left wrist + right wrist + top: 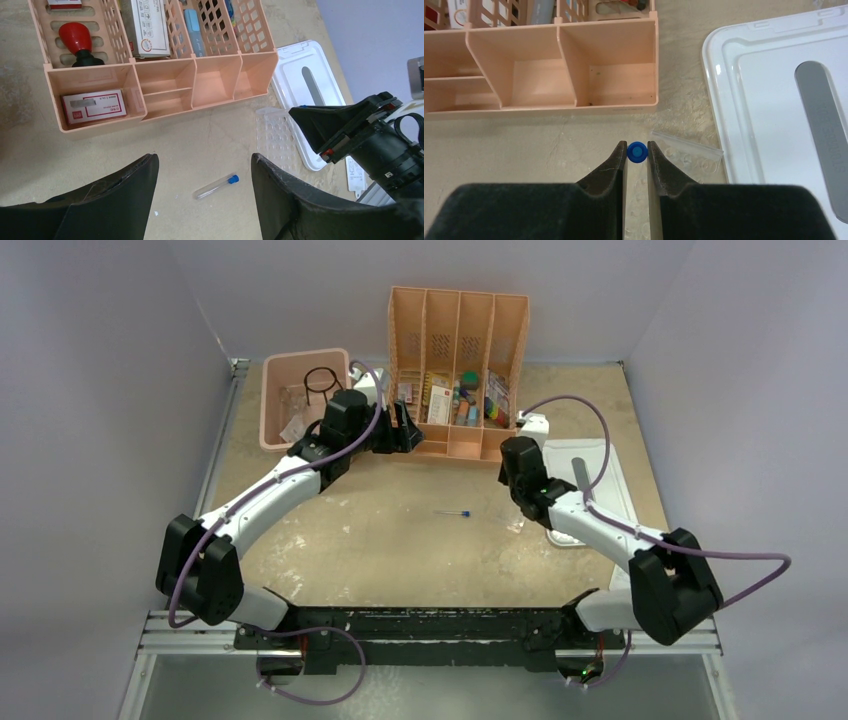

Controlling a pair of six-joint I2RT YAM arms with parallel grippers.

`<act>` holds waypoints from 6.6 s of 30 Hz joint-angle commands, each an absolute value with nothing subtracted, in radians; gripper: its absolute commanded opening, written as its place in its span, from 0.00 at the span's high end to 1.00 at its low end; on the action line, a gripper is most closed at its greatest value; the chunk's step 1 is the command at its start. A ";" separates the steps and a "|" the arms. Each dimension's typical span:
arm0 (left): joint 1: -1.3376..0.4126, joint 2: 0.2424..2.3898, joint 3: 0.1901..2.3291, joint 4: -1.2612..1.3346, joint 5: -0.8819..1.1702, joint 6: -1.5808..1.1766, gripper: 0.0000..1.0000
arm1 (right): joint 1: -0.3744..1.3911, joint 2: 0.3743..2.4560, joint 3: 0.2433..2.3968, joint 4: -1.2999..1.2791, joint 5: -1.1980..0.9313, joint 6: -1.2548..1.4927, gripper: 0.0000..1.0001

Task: Organize the chemistry lab equipment

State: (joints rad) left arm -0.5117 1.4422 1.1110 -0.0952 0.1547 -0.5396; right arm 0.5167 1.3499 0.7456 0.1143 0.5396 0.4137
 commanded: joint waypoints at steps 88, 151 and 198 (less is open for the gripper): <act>-0.515 1.410 1.148 -0.095 0.159 -0.472 0.28 | 0.517 1.251 0.859 -0.129 0.596 0.508 0.31; -0.861 1.973 1.365 -0.425 0.116 0.228 0.68 | 0.273 1.022 0.956 -0.595 0.346 0.897 0.41; -0.880 1.578 1.160 -0.238 0.231 0.008 0.90 | 0.260 1.211 0.806 -0.154 -0.543 0.830 0.27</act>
State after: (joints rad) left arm -0.8757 1.6348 1.1576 -0.2947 0.1883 0.0441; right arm 0.2661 1.2304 0.7933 -0.3149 -0.4065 0.7883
